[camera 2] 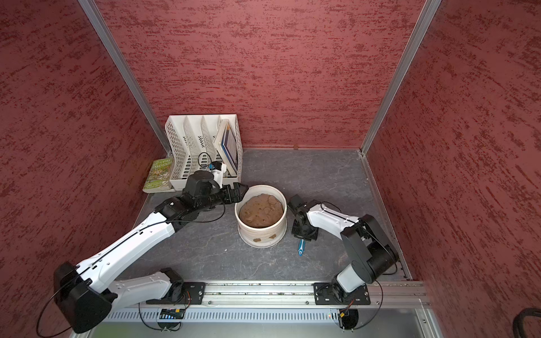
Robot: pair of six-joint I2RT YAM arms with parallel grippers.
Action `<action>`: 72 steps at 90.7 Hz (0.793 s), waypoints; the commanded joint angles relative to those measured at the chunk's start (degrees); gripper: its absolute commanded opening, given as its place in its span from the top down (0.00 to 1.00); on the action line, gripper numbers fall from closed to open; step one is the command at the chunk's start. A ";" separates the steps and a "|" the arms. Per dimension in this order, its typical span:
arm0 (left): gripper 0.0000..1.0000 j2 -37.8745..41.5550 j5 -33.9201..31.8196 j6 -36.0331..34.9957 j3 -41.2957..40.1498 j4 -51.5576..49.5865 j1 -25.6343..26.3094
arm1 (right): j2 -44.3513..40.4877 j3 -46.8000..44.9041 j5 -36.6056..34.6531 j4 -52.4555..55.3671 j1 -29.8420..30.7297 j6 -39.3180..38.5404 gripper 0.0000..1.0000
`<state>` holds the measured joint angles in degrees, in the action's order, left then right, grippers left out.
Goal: Scrub the dried mud off the ceramic pot
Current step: Pick up the brush from the center of the board.
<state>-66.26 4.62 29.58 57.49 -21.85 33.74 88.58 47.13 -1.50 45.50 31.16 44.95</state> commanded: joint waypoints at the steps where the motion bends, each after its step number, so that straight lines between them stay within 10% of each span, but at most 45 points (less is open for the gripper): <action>1: 0.00 0.53 1.52 -1.30 2.40 0.26 -0.46 | -3.86 -1.20 -4.18 -0.39 0.22 -0.67 1.00; 40: 0.00 0.22 12.47 1.41 3.45 6.26 -1.24 | -25.38 0.91 -4.36 -1.21 0.27 -7.38 1.00; 72: 0.00 -4.47 22.68 2.91 7.16 15.96 4.75 | -30.10 15.95 12.49 -10.08 0.28 -11.61 1.00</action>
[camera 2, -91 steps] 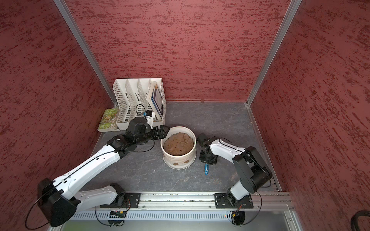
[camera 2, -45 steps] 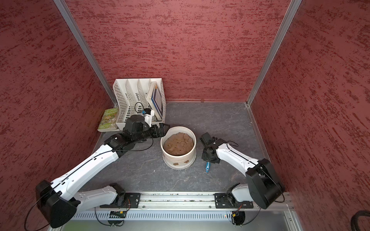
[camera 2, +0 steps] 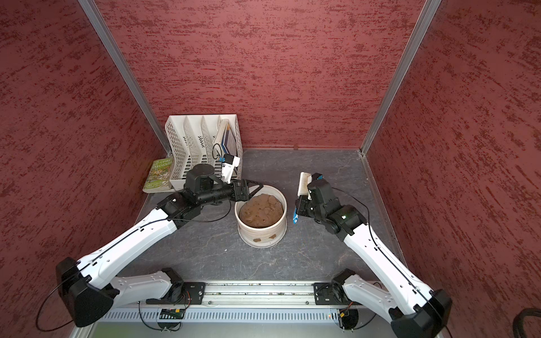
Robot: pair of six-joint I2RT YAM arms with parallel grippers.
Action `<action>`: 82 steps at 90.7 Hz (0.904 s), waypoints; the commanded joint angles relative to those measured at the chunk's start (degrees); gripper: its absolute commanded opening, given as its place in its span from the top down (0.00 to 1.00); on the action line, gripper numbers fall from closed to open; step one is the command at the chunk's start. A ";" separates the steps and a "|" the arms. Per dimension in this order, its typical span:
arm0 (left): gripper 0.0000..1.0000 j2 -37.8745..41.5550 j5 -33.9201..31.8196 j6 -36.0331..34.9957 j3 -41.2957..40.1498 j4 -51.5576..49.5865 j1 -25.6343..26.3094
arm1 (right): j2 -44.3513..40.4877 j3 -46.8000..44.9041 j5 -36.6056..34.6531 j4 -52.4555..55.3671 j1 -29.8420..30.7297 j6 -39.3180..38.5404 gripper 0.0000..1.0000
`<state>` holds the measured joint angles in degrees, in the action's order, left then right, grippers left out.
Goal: Scrub the dried mud off the ceramic pot
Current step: Pick up the brush from the center of the board.
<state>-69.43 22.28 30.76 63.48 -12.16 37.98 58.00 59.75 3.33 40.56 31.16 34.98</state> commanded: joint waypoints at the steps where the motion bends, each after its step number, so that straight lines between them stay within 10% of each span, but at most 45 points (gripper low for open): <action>1: 0.00 -1.45 5.26 2.05 1.14 6.63 0.56 | 0.51 3.61 7.88 -5.45 0.29 -1.57 1.00; 42: 0.06 -8.55 10.29 7.54 3.67 15.30 2.63 | 3.50 7.84 17.68 -9.70 1.57 -0.49 1.00; 82: 0.35 -11.05 12.59 8.08 4.72 15.08 2.81 | 5.88 9.82 19.51 -10.93 3.64 -1.11 1.00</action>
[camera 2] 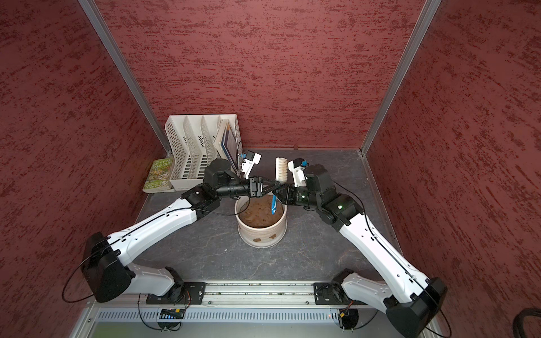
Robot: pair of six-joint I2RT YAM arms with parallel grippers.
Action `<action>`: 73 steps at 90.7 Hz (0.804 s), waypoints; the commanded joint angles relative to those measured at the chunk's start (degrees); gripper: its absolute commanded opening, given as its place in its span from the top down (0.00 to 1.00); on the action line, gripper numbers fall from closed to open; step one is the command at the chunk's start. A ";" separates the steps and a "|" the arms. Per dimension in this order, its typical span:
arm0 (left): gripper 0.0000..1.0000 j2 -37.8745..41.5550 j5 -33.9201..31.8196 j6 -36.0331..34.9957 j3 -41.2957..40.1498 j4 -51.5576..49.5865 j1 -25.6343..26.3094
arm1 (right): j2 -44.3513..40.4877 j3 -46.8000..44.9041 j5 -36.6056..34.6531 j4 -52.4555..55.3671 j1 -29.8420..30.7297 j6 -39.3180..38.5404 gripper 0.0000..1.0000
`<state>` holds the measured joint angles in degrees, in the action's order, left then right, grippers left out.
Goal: Scrub the dried mud off the ceramic pot
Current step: Pick up the brush from the center of the board.
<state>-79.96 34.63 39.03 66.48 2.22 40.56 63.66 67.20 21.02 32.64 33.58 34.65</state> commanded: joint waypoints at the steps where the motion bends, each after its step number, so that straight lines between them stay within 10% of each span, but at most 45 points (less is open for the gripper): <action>1: 0.35 -0.53 0.21 -0.18 1.77 0.69 0.23 | 0.32 2.34 1.92 -3.07 1.22 -0.80 1.00; 41: 0.54 -0.33 -1.02 -0.18 1.12 -0.92 -0.19 | 0.72 2.63 0.14 -2.90 2.63 -1.04 1.00; 73: 0.99 -1.00 -0.60 0.99 1.09 0.88 -0.37 | 1.71 2.41 0.11 -4.42 3.33 -0.47 1.00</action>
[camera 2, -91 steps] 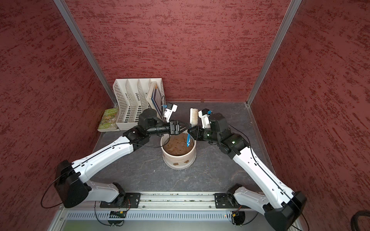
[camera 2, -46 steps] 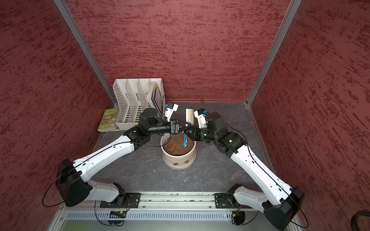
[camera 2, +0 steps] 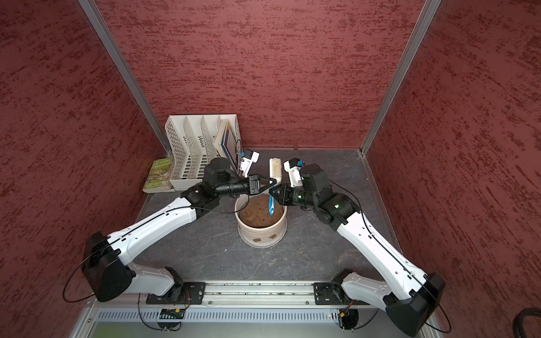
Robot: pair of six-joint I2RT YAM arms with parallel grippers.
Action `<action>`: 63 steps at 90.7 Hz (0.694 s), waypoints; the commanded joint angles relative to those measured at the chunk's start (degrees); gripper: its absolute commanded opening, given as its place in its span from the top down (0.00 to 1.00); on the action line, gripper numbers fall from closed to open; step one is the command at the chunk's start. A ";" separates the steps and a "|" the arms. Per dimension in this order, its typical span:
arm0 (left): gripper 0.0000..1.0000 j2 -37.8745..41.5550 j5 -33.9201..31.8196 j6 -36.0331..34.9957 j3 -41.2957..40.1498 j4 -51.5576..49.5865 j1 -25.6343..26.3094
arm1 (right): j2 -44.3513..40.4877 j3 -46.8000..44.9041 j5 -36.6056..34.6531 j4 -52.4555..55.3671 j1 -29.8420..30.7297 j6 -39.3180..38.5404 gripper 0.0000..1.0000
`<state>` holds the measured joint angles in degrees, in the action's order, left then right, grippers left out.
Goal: Scrub the dried mud off the ceramic pot
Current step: Pick up the brush from the center of the board.
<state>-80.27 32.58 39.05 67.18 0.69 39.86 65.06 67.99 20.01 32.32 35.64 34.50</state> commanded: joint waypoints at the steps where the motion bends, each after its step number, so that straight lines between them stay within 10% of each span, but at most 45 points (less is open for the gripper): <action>1: 1.00 -0.73 1.49 1.13 0.36 2.62 0.32 | 0.32 1.62 1.14 -4.10 1.28 -0.40 1.00; 14: 1.00 -0.34 1.62 3.54 -1.34 8.05 -0.37 | 0.23 1.58 0.64 -4.23 1.27 0.42 0.96; 23: 1.00 0.52 2.19 7.93 -4.71 17.25 -2.06 | -1.87 0.90 -1.36 -3.87 1.28 1.27 0.36; 31: 1.00 1.21 3.75 13.48 -8.19 28.94 -3.65 | -6.77 -3.03 -5.07 -7.46 1.27 3.35 0.04; 44: 1.00 1.21 5.40 19.63 -12.77 46.75 -4.77 | -13.16 -12.75 -7.17 -18.21 0.56 6.48 0.02; 63: 1.00 -0.90 6.36 27.72 -15.95 65.00 -4.79 | -5.57 -13.48 20.16 -35.55 -5.03 14.10 0.27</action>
<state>-80.27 36.95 59.94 52.05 46.70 35.09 54.61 54.33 27.00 10.17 32.16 43.07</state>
